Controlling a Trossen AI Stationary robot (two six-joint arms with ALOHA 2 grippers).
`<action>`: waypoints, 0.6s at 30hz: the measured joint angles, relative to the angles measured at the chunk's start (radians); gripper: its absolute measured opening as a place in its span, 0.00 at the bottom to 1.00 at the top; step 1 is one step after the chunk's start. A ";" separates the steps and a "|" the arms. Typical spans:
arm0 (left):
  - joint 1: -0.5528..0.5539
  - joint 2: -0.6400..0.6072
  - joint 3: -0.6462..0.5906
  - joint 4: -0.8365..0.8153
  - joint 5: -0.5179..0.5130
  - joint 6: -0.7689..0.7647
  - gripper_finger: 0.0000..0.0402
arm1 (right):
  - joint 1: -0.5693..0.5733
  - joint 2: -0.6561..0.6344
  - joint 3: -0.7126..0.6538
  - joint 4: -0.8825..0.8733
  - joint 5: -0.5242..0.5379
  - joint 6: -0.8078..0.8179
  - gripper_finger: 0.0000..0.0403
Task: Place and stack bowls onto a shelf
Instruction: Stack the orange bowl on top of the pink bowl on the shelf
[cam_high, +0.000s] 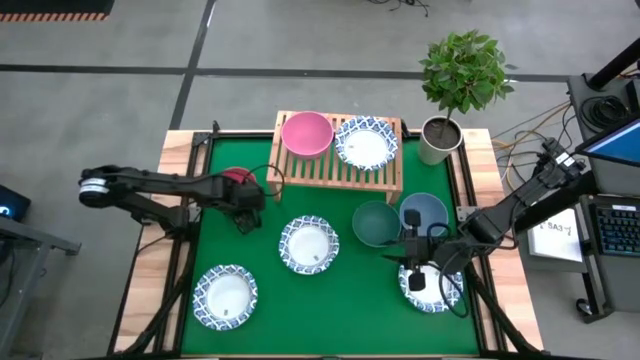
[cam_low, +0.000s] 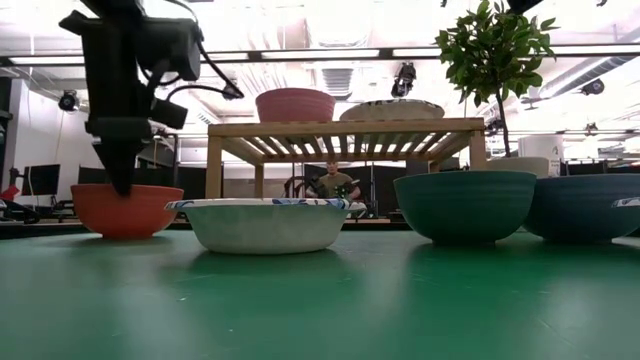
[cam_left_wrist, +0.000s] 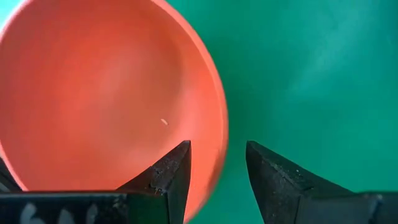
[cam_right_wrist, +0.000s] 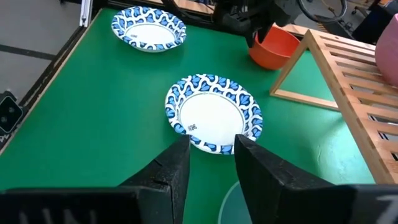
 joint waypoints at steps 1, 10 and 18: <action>0.000 0.008 -0.001 0.001 -0.001 0.000 0.34 | 0.000 0.000 0.000 0.001 0.000 0.000 0.28; 0.000 0.063 -0.002 0.027 -0.002 -0.013 0.17 | 0.000 0.001 -0.013 0.026 0.000 0.021 0.26; -0.056 0.065 0.022 0.013 -0.001 -0.089 0.01 | 0.003 0.026 -0.018 0.030 -0.035 0.008 0.22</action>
